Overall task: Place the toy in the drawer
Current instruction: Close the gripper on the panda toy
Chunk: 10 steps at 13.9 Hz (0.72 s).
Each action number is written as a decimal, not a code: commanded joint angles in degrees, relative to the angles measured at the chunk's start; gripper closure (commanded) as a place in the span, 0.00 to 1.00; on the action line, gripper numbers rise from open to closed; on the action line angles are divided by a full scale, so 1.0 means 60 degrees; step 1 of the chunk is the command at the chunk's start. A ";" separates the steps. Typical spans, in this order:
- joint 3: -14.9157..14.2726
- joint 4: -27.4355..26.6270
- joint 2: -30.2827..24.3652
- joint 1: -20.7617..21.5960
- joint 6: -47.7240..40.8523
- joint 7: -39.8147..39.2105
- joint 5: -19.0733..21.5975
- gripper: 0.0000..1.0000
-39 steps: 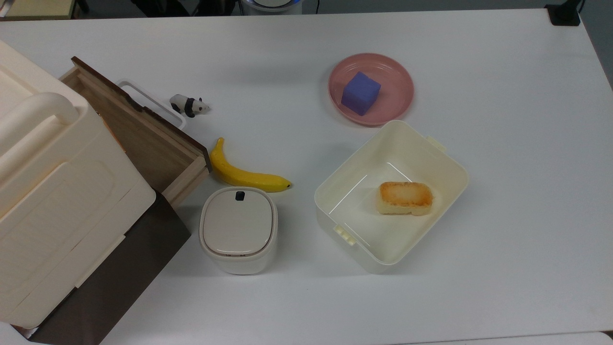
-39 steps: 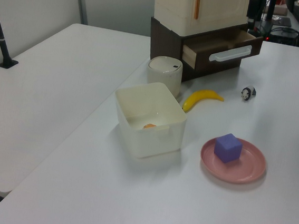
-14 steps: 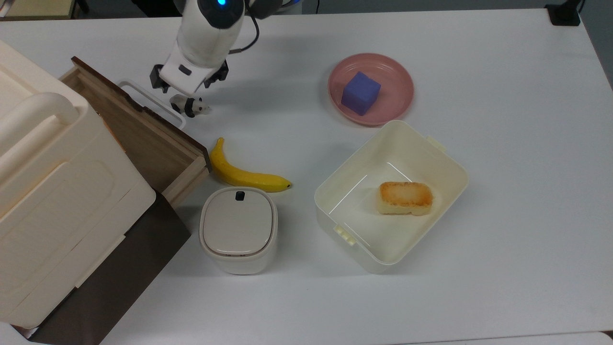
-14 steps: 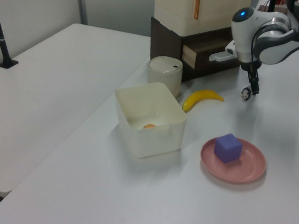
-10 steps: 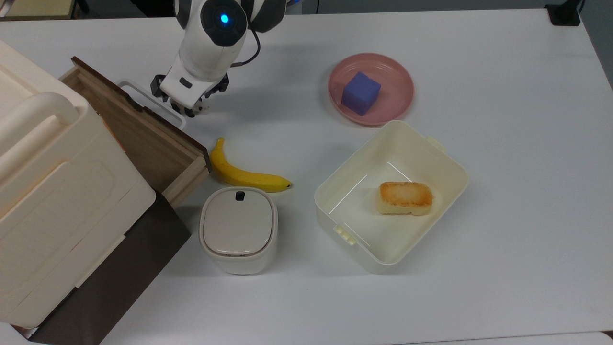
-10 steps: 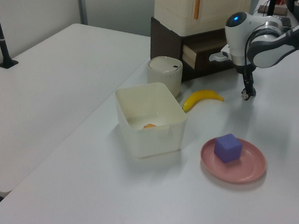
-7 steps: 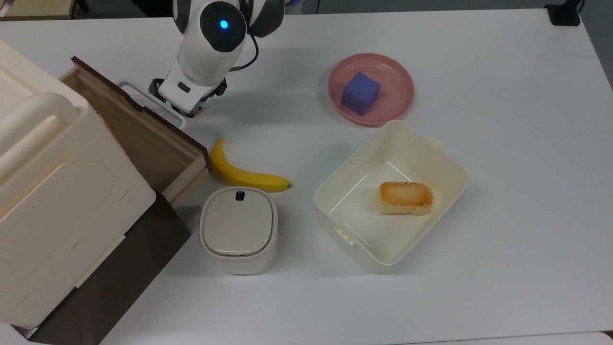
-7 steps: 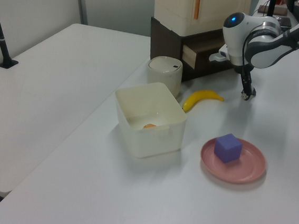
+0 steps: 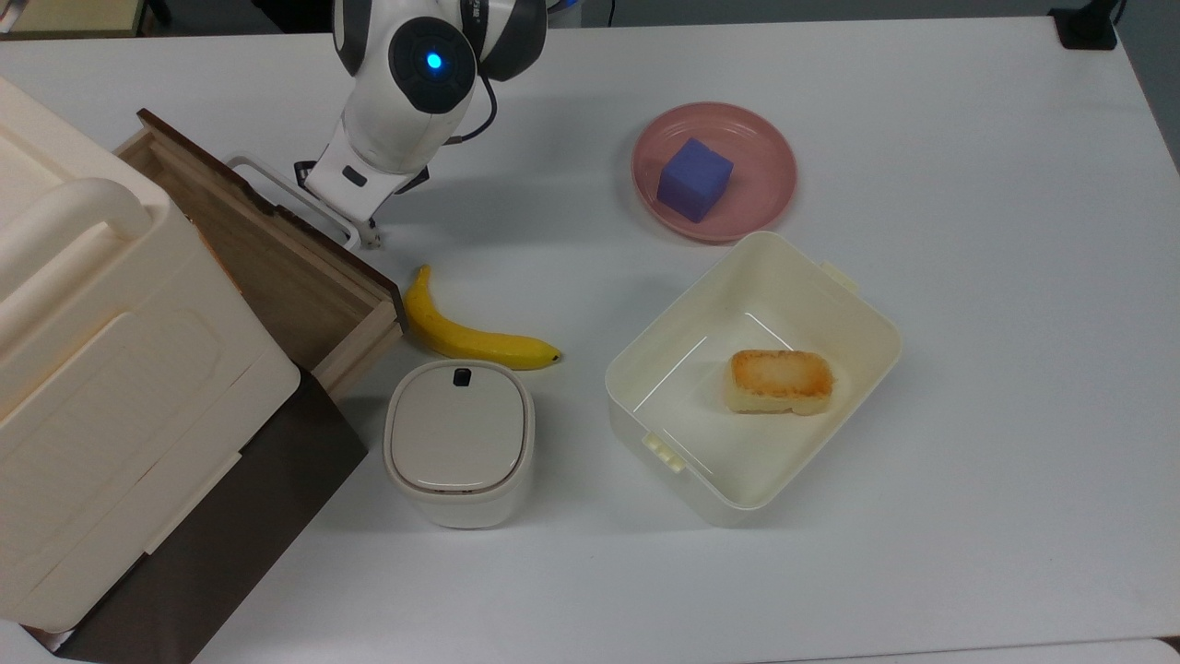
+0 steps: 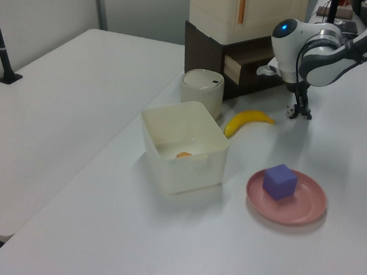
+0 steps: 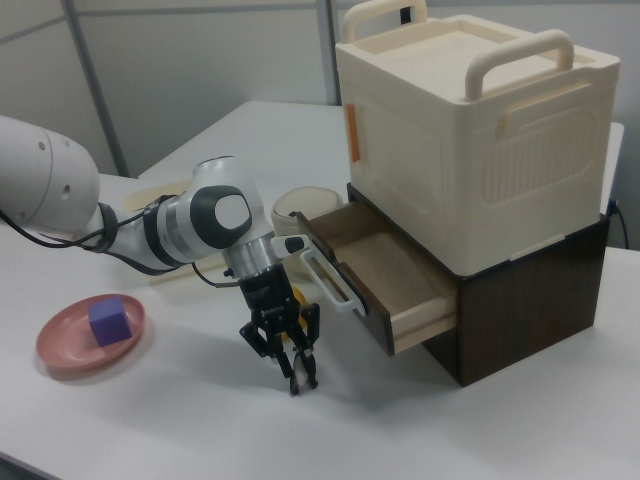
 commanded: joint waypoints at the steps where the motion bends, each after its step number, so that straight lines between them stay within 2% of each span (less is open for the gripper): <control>1: -0.0042 -0.0053 0.0015 0.0053 0.0132 0.0234 -0.0135 1.00; 10: -0.0027 -0.0039 -0.0234 0.0096 0.0030 0.0395 -0.0076 1.00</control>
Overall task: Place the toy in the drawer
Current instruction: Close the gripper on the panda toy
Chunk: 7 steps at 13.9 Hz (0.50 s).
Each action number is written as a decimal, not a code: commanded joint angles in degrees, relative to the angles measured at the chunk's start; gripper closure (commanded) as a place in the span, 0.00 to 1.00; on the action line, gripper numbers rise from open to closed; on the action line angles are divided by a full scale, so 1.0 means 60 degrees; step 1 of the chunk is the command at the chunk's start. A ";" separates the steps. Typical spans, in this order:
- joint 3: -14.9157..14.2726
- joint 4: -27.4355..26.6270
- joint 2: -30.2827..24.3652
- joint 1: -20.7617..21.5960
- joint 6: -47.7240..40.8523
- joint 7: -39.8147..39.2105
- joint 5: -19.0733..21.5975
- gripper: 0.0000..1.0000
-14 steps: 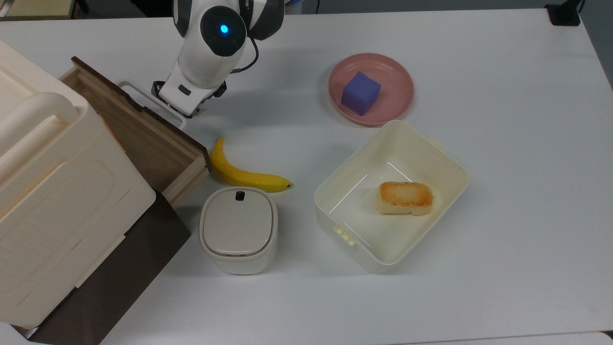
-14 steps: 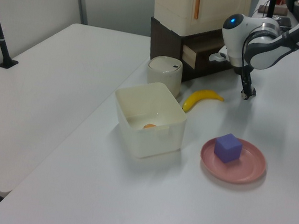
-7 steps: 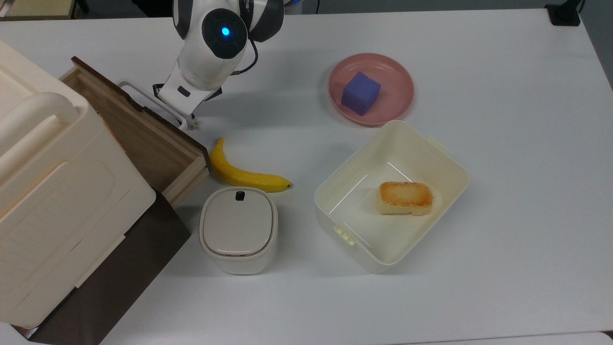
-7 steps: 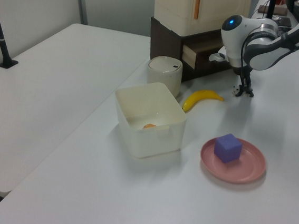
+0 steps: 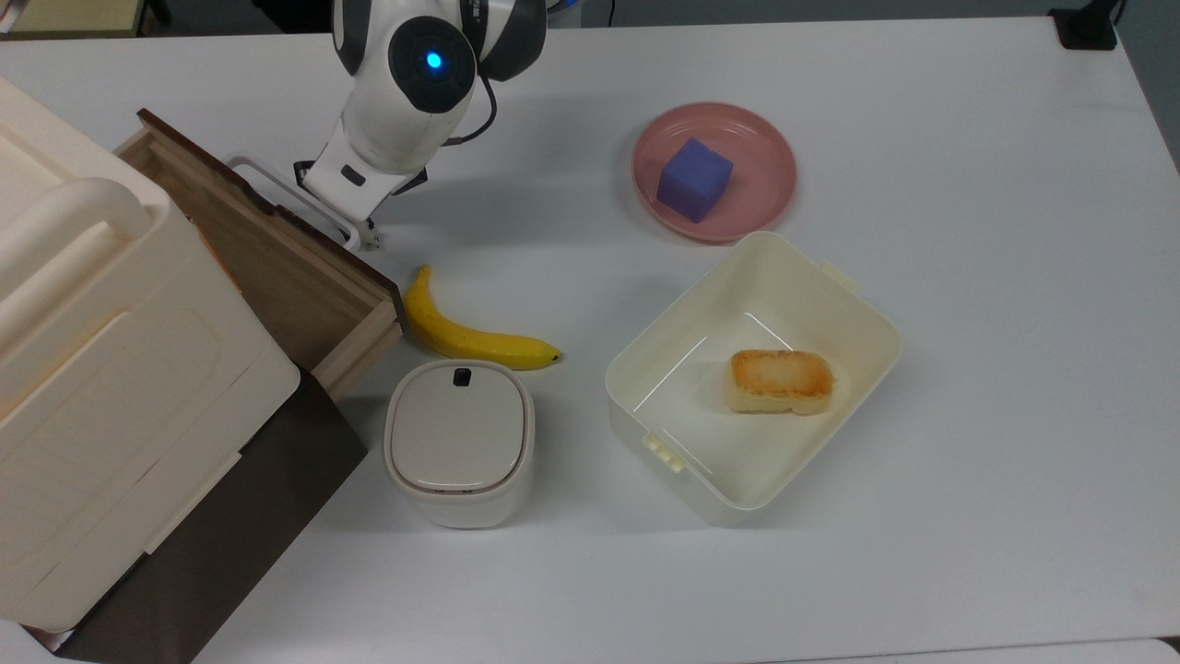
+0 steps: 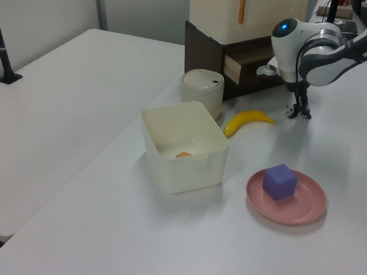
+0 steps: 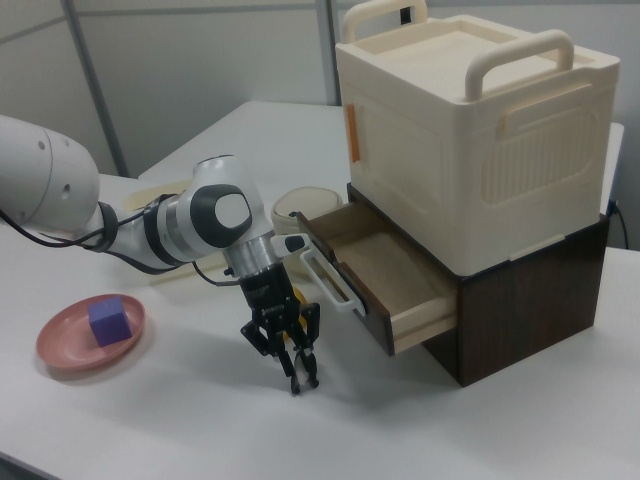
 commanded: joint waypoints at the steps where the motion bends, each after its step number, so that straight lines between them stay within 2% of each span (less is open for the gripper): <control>1: -0.0028 -0.0076 -0.0333 0.0097 0.0015 0.0274 -0.0052 1.00; 4: 0.0001 -0.0076 -0.0655 0.0097 -0.0029 0.0289 -0.0008 1.00; 7: 0.0249 -0.0061 -0.1284 0.0097 -0.0510 0.0216 0.0036 1.00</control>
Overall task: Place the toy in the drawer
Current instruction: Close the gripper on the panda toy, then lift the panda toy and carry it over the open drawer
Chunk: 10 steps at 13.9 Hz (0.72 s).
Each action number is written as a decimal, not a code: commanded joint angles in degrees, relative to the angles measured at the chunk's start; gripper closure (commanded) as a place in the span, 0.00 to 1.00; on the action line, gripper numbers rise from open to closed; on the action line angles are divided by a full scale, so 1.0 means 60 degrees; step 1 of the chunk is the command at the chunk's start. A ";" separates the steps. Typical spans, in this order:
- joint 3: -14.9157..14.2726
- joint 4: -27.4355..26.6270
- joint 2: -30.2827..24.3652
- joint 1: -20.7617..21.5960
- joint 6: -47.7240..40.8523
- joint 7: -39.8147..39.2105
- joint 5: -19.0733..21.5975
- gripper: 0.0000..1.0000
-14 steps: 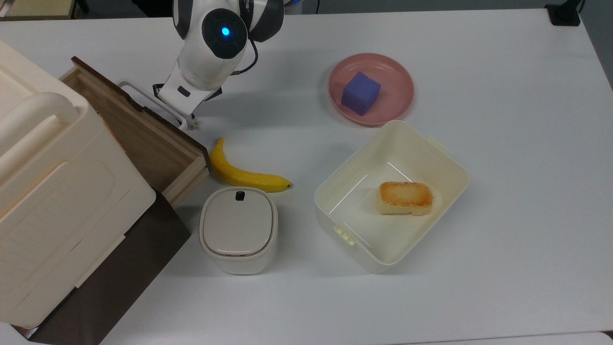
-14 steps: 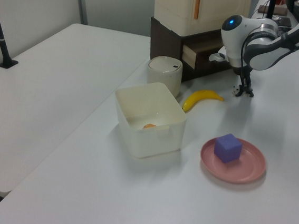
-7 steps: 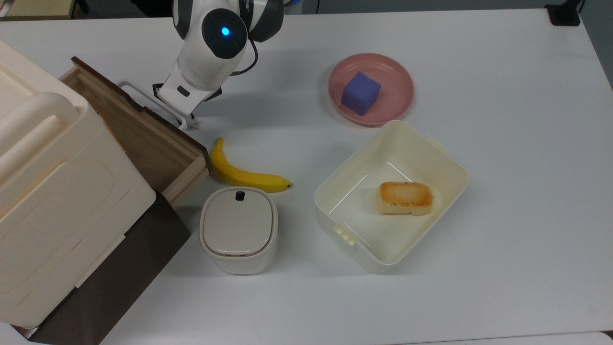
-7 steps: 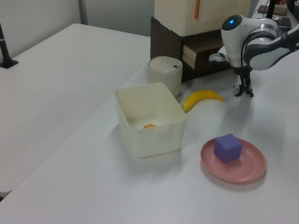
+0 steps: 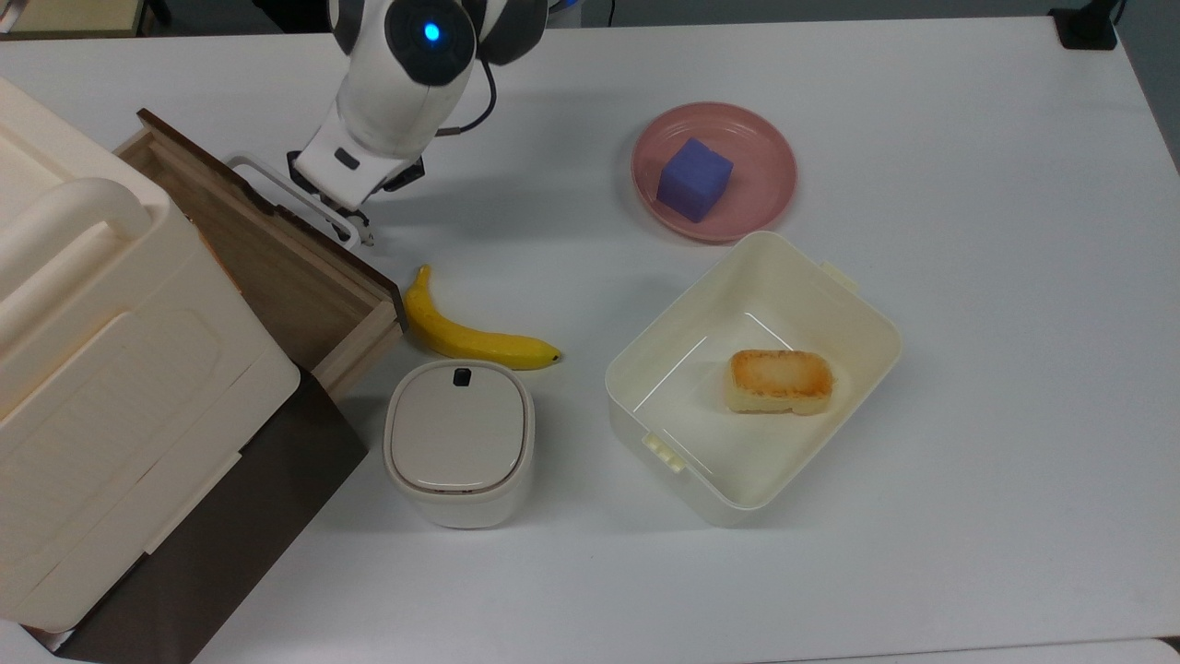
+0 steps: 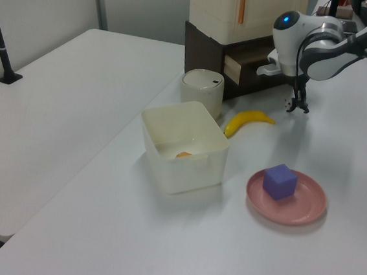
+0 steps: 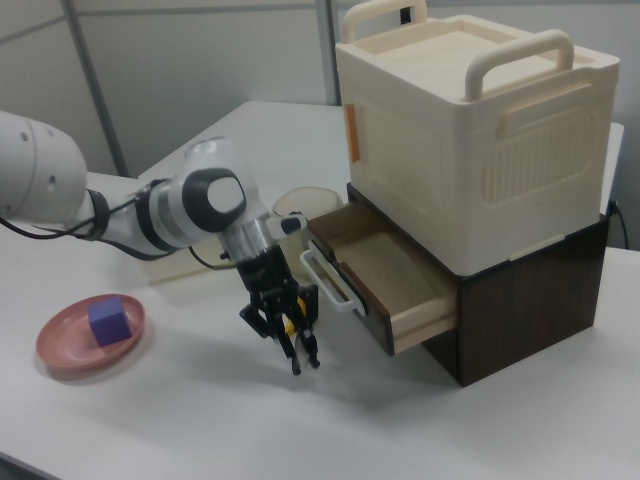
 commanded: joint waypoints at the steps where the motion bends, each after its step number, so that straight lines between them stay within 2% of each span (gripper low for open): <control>1: 0.0372 -0.0178 -0.1142 0.0096 -0.0717 0.0128 0.0050 1.00; 3: 0.0665 -0.0047 -0.1523 0.0096 -0.1462 0.0040 0.0210 1.00; 5: 0.0972 0.0318 -0.1729 0.0082 -0.2181 -0.0222 0.0881 1.00; 8: 0.0960 0.1809 -0.1701 -0.0020 -0.3207 -0.0705 0.1849 1.00; 10: 0.0799 0.2456 -0.1686 -0.0094 -0.3327 -0.0868 0.2202 1.00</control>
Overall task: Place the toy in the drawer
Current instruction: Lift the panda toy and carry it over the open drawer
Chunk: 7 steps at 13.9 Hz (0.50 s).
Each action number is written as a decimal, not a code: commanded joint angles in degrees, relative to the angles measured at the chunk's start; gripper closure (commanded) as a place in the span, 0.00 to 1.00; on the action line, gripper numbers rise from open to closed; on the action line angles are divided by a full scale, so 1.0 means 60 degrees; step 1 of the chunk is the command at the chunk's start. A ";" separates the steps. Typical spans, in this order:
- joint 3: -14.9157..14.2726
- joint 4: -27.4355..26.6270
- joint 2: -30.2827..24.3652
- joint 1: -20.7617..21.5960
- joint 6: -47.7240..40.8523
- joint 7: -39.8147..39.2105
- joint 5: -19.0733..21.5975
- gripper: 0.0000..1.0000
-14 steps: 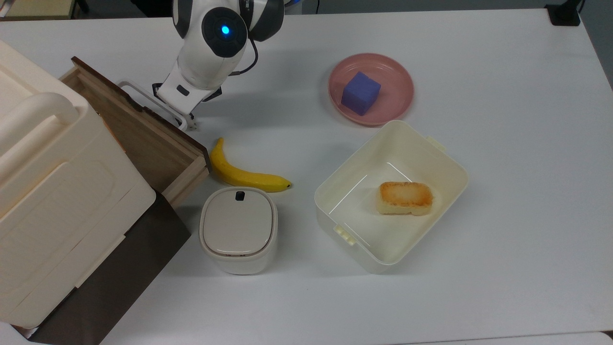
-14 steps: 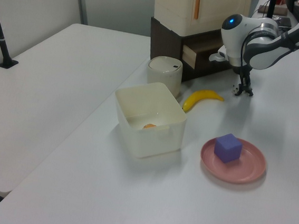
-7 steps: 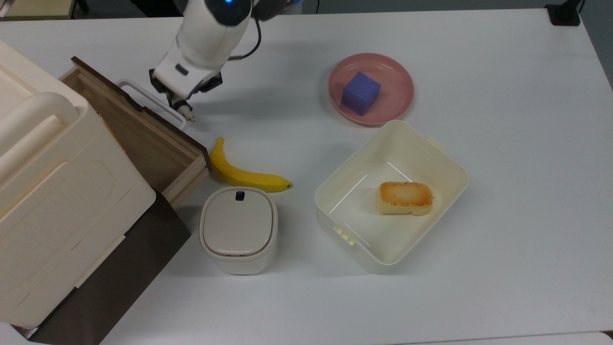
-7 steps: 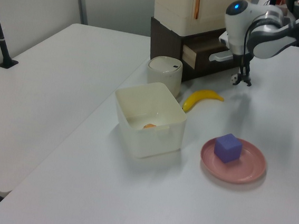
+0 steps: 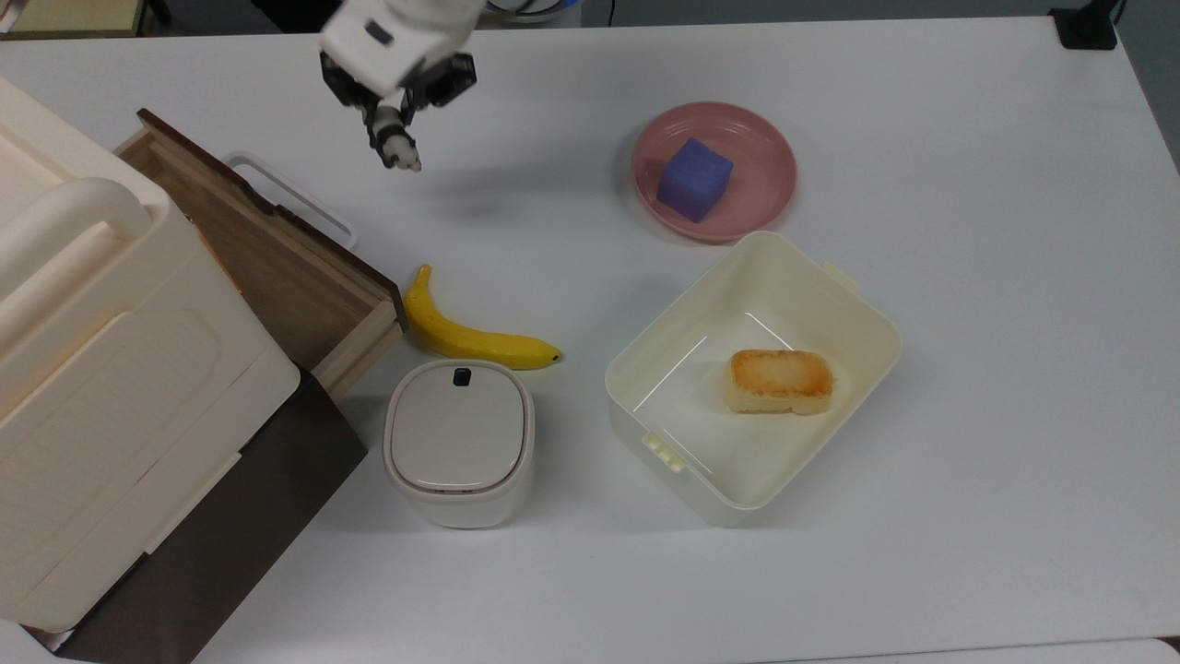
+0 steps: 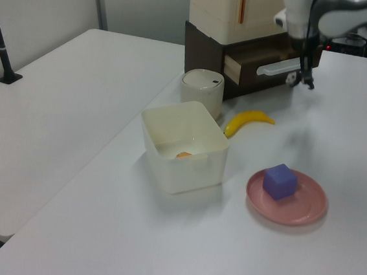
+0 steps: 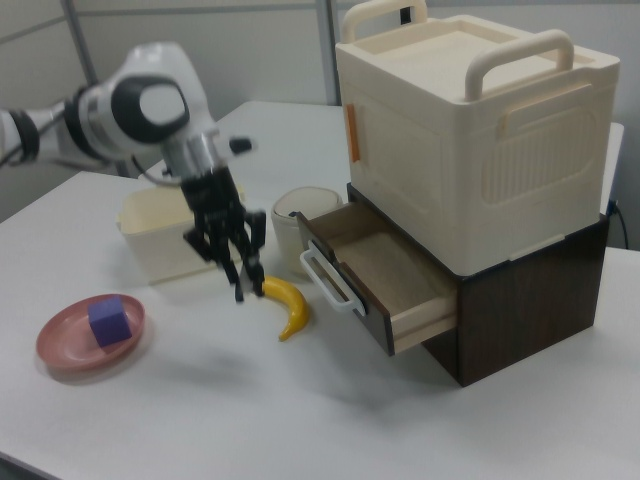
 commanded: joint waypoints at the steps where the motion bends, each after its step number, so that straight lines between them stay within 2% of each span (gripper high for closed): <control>1: -0.0365 0.1422 0.0052 -0.0245 -0.0534 -0.0564 0.0814 1.00; 3: -0.0775 0.1862 0.0110 -0.0305 -0.0447 -0.0550 0.1296 1.00; 5: -0.1434 0.2258 0.0213 -0.0392 -0.0052 -0.0491 0.2058 1.00; 7: -0.1859 0.2303 0.0301 -0.0393 0.0489 -0.0448 0.2251 1.00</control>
